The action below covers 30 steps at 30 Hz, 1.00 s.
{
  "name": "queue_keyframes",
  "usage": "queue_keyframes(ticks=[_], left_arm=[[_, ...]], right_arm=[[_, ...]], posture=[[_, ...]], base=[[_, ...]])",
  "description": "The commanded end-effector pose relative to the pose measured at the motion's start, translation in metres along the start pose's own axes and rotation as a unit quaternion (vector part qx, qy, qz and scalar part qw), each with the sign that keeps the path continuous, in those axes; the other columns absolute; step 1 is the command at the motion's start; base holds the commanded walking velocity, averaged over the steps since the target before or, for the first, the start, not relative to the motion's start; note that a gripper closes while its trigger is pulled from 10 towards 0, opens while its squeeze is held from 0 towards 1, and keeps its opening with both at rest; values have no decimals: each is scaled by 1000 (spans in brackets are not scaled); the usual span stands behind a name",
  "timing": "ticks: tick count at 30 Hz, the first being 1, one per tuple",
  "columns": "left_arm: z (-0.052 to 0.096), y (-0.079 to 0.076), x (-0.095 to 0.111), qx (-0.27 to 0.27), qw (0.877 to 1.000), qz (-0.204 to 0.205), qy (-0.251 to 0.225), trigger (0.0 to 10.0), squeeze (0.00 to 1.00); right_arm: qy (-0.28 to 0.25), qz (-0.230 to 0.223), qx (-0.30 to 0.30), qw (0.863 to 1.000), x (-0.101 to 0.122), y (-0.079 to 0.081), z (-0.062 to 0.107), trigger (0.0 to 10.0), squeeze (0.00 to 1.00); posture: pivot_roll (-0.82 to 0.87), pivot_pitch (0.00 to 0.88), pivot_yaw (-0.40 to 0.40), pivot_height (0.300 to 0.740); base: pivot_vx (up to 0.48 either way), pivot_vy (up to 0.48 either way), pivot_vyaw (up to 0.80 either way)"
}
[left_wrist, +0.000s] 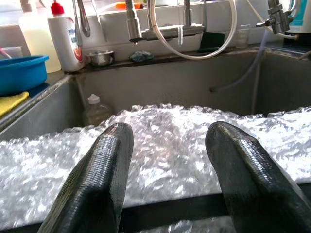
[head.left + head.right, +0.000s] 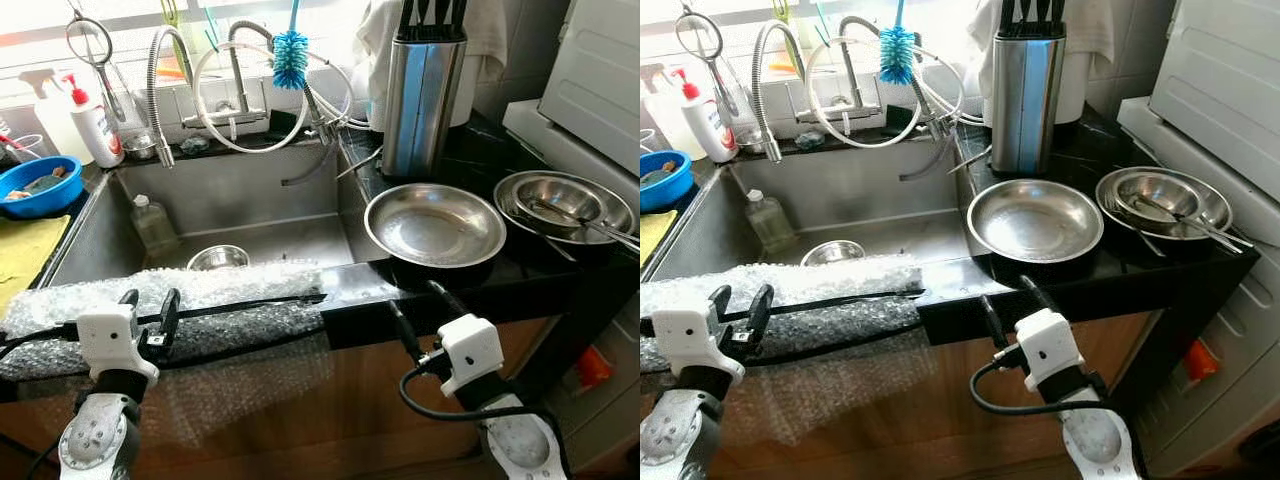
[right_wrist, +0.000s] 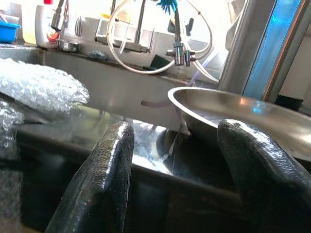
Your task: Kitchen organization
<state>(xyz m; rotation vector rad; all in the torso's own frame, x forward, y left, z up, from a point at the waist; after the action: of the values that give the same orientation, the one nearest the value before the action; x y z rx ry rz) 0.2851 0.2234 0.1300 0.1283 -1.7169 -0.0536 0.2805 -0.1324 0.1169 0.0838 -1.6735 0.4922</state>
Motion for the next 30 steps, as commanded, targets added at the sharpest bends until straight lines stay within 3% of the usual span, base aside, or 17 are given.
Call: queue_keyframes(ticks=[1, 10, 14, 20, 24, 27, 30], left_arm=[[-3, 0, -1, -1, 1000, -8, -1, 10000, 0], [-9, 3, 1, -1, 1000, -14, -5, 10000, 0], [-12, -2, 2, -3, 1000, -7, -7, 10000, 0], [-13, -3, 1, -3, 1000, -4, -5, 10000, 0], [-13, -4, 0, -3, 1000, -1, -3, 10000, 0], [-17, -6, 2, -9, 1000, 2, -6, 10000, 0], [-16, -6, 2, -8, 1000, 4, -7, 10000, 0]], right_arm=[[-9, -1, 1, 1000, 6, -1, -2, 10000, 0], [-8, -17, -39, 999, 17, -14, -13, 10000, 0], [-24, -47, -91, 994, 36, -35, -24, 10000, 0], [-32, -58, -102, 993, 48, -40, -29, 10000, 0], [-30, -49, -95, 994, 58, -43, -35, 10000, 0], [2, -6, -62, 998, 57, -43, -42, 10000, 0], [7, 7, -49, 999, 57, -43, -43, 10000, 0]], posture=[[-154, 0, 73, 740], [-166, 0, 89, 740], [-174, 0, 101, 740], [-176, 0, 108, 740], [-178, 0, 114, 740], [-177, 0, 113, 740], [-177, 0, 109, 740]], base=[[0, 0, 0], [0, 0, 0], [0, 0, 0], [0, 0, 0], [0, 0, 0], [0, 0, 0], [0, 0, 0]])
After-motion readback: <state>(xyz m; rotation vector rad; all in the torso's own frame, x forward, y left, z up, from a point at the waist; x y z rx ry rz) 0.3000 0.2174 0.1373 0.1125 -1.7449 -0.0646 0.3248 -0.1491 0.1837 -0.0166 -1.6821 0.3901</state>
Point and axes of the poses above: a point about 5 cm out from each wrist's last joint towards the gripper, its own z axis pointing back from the gripper into the wrist, its own x axis along the axis of the wrist's last joint, y = z × x, the point moved 5 cm from there along -z, pointing out of the wrist towards the gripper, and after that the axes turned 3 degrees about -z, right-handed, at the moved point
